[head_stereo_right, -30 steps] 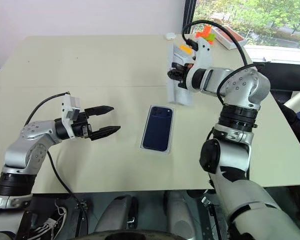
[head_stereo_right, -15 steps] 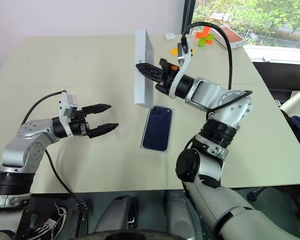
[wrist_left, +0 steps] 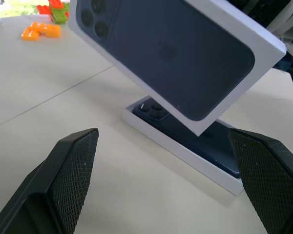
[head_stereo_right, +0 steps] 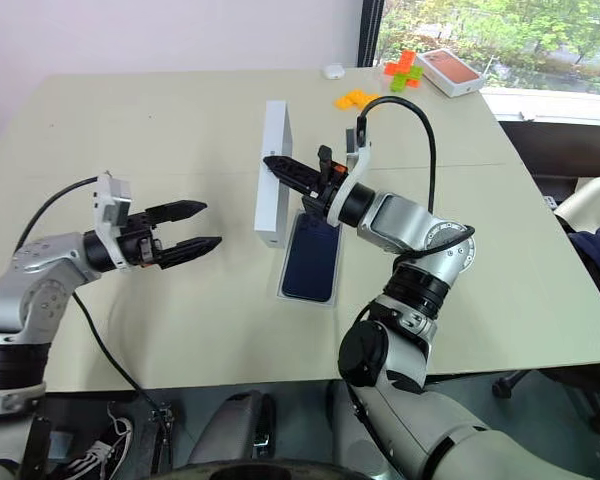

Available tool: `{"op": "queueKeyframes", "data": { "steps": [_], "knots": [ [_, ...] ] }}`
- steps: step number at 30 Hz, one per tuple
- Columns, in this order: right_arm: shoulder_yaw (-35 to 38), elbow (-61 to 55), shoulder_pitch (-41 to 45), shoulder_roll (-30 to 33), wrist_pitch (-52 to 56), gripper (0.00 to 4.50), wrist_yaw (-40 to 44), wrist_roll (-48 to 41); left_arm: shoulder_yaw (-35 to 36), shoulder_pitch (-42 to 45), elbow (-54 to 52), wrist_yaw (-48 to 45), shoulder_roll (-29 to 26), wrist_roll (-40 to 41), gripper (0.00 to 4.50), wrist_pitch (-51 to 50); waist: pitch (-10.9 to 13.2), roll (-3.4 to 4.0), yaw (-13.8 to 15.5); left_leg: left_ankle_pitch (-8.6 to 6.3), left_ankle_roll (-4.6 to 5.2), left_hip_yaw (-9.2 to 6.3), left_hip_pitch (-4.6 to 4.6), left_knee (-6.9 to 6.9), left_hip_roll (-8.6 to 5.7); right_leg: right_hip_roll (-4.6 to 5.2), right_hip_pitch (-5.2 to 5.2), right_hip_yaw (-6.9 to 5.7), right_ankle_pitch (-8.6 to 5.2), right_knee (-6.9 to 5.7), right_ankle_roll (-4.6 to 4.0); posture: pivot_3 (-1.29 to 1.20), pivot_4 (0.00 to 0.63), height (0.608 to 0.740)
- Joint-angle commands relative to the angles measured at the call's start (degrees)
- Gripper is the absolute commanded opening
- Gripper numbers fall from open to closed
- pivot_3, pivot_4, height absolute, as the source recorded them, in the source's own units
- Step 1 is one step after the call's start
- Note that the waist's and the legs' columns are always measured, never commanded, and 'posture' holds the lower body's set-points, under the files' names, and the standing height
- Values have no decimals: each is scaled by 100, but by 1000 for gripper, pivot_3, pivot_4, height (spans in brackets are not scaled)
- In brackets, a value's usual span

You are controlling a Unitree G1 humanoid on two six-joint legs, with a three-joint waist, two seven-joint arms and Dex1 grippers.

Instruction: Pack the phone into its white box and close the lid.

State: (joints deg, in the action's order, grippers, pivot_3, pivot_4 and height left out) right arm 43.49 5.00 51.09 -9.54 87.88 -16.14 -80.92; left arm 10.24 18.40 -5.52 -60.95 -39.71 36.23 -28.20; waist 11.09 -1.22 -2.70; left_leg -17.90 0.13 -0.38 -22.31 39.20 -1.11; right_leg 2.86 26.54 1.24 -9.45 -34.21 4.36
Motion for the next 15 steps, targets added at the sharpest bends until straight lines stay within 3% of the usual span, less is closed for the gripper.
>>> {"op": "queueKeyframes", "data": {
  "steps": [1,9,15],
  "knots": [
    [-523,30,-576,-336,-440,35,-384,-984,219,5,-221,104,-36,148,4500,-26,0,0,-7,0,0,0,0,0,1,-1,0,0,0,0,0,0,150,740],
    [-2319,-223,-1597,222,-1296,35,-856,-2384,91,64,-209,411,225,133,4500,-38,-3,-1,10,0,0,1,-2,-1,4,-2,0,2,-1,1,0,0,150,740],
    [-3093,-379,-1910,716,-1889,35,-866,-2798,29,155,-102,514,320,81,4500,-30,-4,-3,12,0,0,3,9,6,4,-5,-4,6,-1,5,2,0,150,740]
  ]
}}
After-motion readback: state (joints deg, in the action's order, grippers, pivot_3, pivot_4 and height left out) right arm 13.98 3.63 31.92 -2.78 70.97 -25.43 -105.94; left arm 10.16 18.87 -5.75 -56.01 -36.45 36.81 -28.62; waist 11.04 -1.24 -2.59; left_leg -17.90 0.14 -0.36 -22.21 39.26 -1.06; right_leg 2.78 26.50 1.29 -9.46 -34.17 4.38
